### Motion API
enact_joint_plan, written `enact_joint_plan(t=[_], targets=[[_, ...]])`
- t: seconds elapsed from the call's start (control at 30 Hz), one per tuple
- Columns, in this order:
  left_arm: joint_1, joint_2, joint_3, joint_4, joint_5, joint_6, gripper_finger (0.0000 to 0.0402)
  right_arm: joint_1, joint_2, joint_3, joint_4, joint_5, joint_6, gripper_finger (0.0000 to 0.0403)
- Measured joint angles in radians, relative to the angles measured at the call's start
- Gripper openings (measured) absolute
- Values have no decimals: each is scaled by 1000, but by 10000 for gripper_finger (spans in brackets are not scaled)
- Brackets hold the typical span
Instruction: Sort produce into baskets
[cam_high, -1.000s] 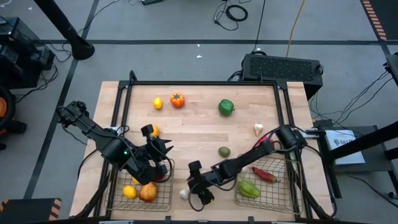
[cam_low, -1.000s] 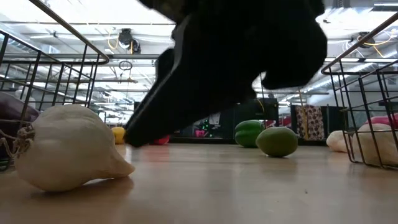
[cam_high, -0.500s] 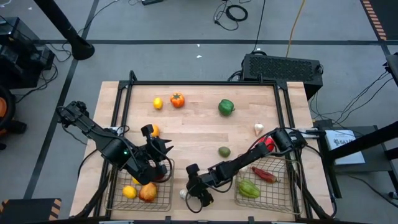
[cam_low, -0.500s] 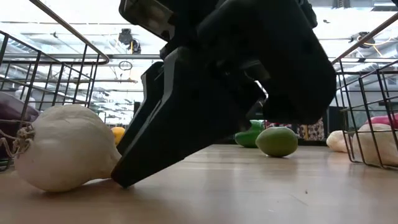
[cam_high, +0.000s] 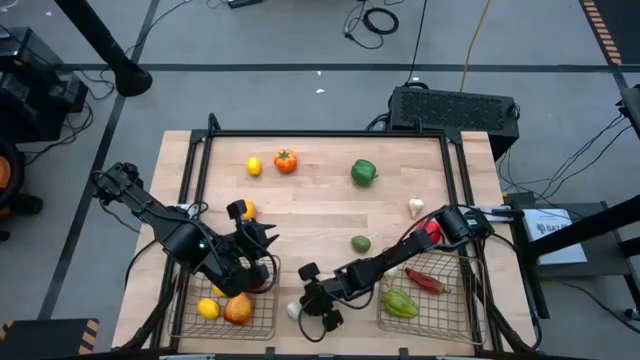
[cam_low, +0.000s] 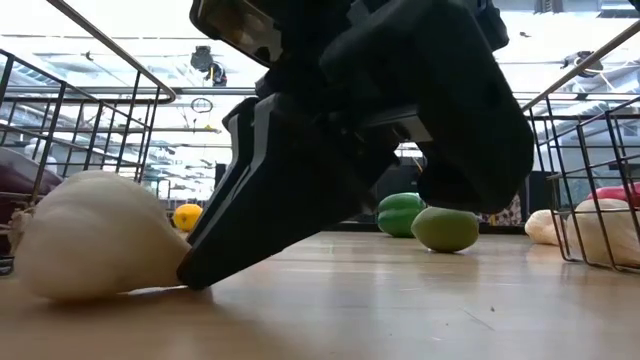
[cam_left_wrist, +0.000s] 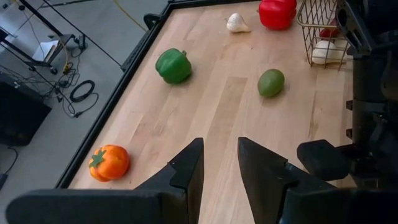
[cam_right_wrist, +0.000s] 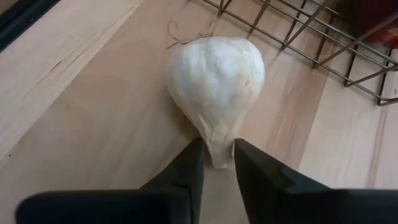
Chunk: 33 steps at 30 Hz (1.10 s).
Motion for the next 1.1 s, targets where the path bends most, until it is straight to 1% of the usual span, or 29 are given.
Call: enact_joint_plan(t=[0.17, 0.33, 0.5, 0.6, 0.73, 0.83, 1.0, 1.1], targets=[[0, 0, 0, 0, 0, 0, 107, -1, 0, 0, 2, 5, -3, 53], [0, 0, 0, 0, -3, 0, 107, -6, 0, 0, 8, 8, -3, 32], [0, 0, 0, 0, -3, 3, 107, -6, -4, 0, 6, 8, -2, 26], [0, 0, 0, 0, -3, 6, 107, -6, -5, 33, -40, 7, 3, 26], [0, 0, 0, 0, -3, 7, 107, -6, -7, 132, -186, 4, 19, 26], [0, 0, 0, 0, -3, 7, 107, -6, -8, 217, -358, 3, 44, 26], [0, 0, 0, -1, -3, 11, 107, 1, -8, 407, -714, -5, 105, 26], [0, 0, 0, -1, -3, 26, 107, 8, -8, 519, -961, -6, 141, 26]])
